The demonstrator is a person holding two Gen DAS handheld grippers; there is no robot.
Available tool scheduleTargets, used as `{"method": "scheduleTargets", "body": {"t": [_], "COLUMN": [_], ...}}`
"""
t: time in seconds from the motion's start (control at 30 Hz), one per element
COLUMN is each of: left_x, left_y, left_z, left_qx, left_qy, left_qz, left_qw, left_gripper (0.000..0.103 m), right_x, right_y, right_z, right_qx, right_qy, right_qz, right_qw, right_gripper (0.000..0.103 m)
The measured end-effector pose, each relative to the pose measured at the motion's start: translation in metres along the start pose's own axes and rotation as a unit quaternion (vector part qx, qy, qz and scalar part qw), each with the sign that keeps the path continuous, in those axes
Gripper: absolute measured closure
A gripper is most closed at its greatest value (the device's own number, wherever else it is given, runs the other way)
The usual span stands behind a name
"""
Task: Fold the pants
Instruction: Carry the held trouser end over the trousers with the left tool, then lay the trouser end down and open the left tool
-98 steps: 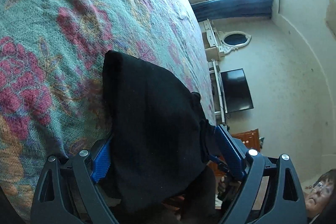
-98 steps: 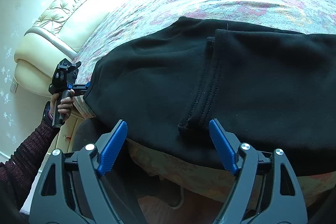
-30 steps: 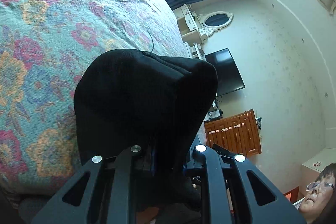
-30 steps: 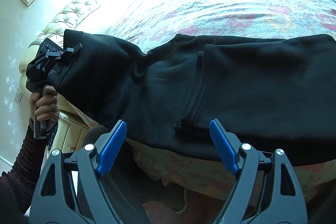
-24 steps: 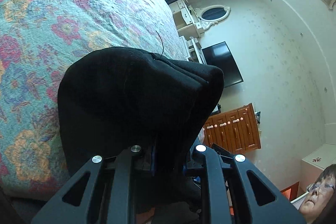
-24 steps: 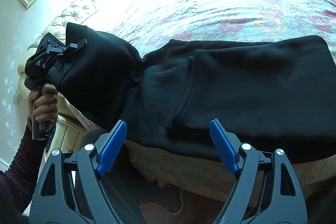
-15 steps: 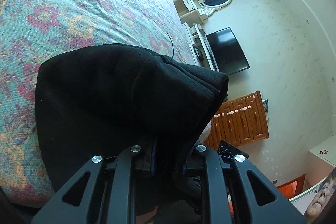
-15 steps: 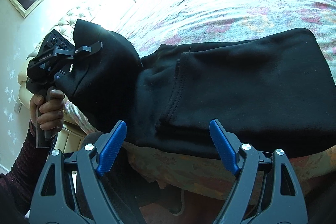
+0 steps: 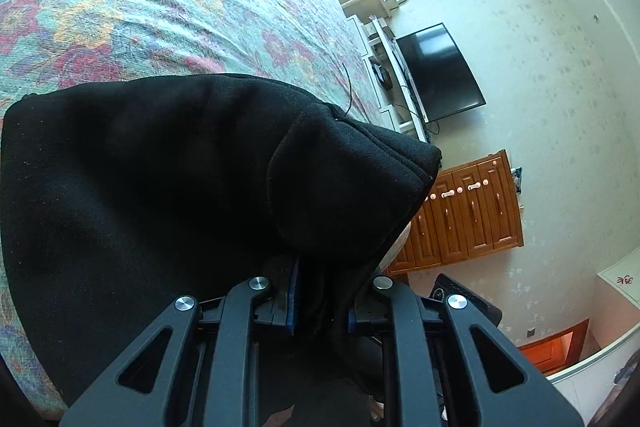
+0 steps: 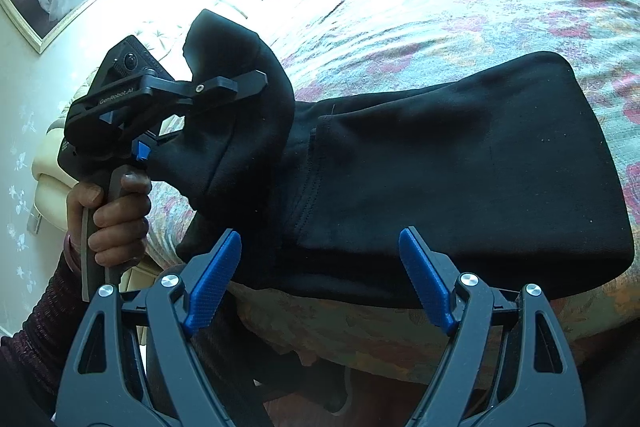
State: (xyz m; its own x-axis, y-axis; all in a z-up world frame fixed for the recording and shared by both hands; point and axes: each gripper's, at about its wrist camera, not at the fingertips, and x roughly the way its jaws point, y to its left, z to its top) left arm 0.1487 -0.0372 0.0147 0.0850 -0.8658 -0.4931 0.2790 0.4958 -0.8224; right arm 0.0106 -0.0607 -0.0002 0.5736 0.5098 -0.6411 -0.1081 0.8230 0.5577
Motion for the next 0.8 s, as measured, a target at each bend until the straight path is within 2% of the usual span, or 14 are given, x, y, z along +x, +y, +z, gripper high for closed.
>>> {"method": "scheduleTargets", "body": {"t": [0.23,0.4,0.6,0.7,0.8], "left_x": [0.035,0.054,0.063,0.063,0.065], "left_y": [0.008,0.010,0.020,0.018,0.009], "left_z": [0.005,0.003,-0.004,-0.006,-0.009], "left_qx": [-0.021,0.003,-0.003,-0.013,0.008], "left_qy": [0.017,0.027,0.024,0.014,0.015], "left_qz": [0.002,0.036,0.059,0.054,0.065], "left_qw": [0.9996,0.9990,0.9980,0.9983,0.9977], "left_gripper": [0.086,0.086,0.083,0.071,0.063], "right_x": [-0.007,-0.015,-0.023,-0.025,-0.028], "right_y": [-0.012,-0.020,-0.029,-0.030,-0.030], "right_z": [0.001,0.001,0.001,0.002,0.003], "right_qx": [0.013,0.017,0.032,0.033,0.036], "right_qy": [-0.003,-0.012,-0.018,-0.018,-0.017], "right_qz": [-0.009,-0.023,-0.032,-0.036,-0.039], "right_qw": [1.000,1.000,0.999,0.999,0.998], "right_gripper": [0.022,0.022,0.022,0.022,0.022]}}
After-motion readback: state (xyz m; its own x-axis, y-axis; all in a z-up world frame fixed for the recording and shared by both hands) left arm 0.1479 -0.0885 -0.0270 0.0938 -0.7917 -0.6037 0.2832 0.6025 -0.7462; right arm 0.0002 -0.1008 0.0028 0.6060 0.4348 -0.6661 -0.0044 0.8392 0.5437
